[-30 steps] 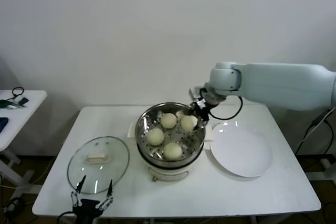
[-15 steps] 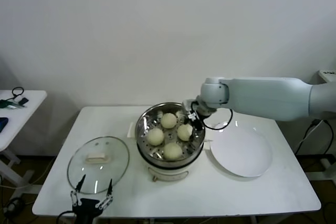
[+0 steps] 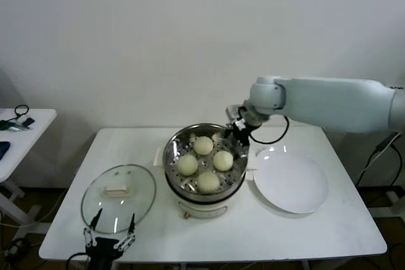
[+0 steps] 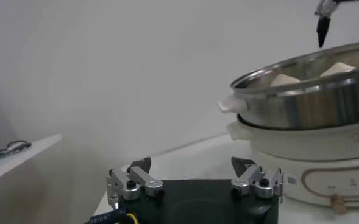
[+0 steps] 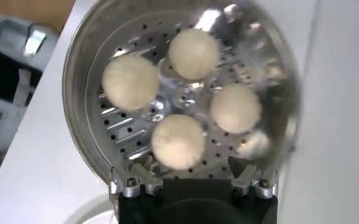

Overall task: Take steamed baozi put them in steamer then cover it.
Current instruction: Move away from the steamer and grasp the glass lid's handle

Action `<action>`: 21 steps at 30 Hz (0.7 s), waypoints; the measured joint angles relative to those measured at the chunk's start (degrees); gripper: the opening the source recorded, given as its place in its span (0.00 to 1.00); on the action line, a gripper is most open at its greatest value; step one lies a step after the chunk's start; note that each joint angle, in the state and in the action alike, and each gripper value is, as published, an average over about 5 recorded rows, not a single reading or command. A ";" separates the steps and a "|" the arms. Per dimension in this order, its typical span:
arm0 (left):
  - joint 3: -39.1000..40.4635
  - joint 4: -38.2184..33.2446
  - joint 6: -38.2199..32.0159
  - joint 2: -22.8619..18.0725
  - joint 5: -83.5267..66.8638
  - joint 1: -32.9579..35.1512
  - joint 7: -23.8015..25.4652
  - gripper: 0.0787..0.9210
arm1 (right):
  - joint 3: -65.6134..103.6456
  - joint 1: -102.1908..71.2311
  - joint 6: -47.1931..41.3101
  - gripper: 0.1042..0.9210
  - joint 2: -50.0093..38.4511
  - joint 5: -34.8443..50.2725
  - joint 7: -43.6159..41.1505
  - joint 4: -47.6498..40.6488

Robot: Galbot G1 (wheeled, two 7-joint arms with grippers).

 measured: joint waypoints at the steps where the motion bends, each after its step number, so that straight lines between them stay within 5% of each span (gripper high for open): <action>1: -0.01 -0.19 0.14 0.12 -0.25 -0.04 -0.08 0.88 | 0.58 0.27 -0.15 0.88 -0.77 1.05 0.46 0.14; 11: -0.97 -1.80 1.27 2.13 -3.69 -1.64 -0.33 0.88 | 13.91 -5.95 -2.20 0.88 -13.39 7.32 16.05 2.86; 21: -1.65 -1.27 1.08 4.32 -5.99 -4.41 -0.22 0.88 | 45.86 -35.37 1.97 0.88 -28.20 7.00 31.66 6.20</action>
